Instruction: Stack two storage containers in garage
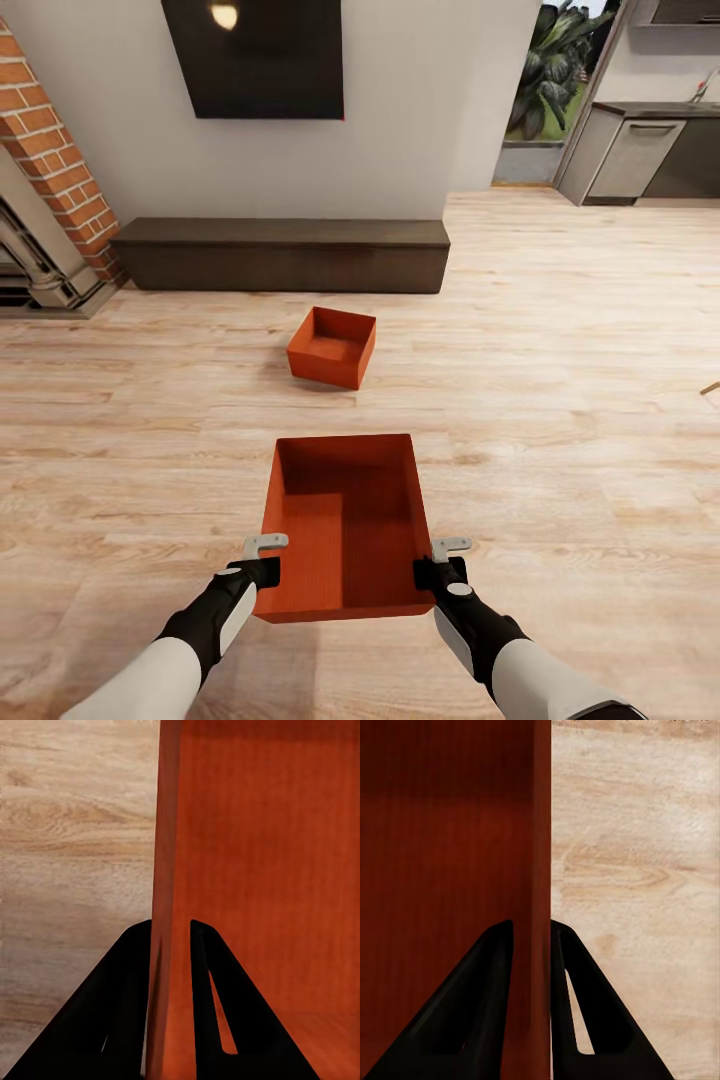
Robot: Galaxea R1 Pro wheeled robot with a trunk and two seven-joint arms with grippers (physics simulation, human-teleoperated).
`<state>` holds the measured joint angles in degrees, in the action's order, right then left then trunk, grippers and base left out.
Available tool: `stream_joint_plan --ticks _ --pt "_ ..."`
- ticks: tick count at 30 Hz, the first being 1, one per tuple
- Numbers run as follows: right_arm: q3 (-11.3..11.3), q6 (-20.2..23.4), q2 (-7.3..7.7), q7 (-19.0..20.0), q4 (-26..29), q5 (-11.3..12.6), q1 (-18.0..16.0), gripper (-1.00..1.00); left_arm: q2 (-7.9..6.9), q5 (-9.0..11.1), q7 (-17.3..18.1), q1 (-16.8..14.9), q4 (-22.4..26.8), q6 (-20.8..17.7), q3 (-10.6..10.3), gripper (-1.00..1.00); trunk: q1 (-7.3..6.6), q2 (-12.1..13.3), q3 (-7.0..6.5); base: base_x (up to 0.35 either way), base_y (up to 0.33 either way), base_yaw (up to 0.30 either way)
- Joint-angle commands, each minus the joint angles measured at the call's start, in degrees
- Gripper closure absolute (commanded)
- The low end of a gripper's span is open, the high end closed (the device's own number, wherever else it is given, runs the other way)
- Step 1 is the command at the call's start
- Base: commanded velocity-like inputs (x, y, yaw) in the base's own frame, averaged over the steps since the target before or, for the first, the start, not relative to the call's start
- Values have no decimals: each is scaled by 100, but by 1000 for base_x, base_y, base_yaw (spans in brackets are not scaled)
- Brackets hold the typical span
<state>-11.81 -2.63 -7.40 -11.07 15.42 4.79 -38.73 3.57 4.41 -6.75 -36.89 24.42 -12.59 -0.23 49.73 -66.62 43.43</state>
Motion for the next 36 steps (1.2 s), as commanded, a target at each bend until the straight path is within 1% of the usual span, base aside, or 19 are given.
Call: stream_joint_plan --ticks 1,22,28,36 --pt "-5 -28 11 -55 -22 68 -3 100 -6 -90 -66 -2 28 -42 31 100 -23 39 -15 0 0 0" --pt "23 -46 2 -73 -22 70 -3 100 -11 -90 -63 -2 28 -42 25 100 -484 881 -392 0 0 0" --pt "29 -53 2 -79 -22 76 -3 100 -6 -90 -64 -2 28 -42 13 100 -484 881 -397 0 0 0" --pt "31 -54 1 -80 -22 75 -3 100 -4 -90 -63 -2 28 -42 6 100 -484 881 -456 0 0 0"
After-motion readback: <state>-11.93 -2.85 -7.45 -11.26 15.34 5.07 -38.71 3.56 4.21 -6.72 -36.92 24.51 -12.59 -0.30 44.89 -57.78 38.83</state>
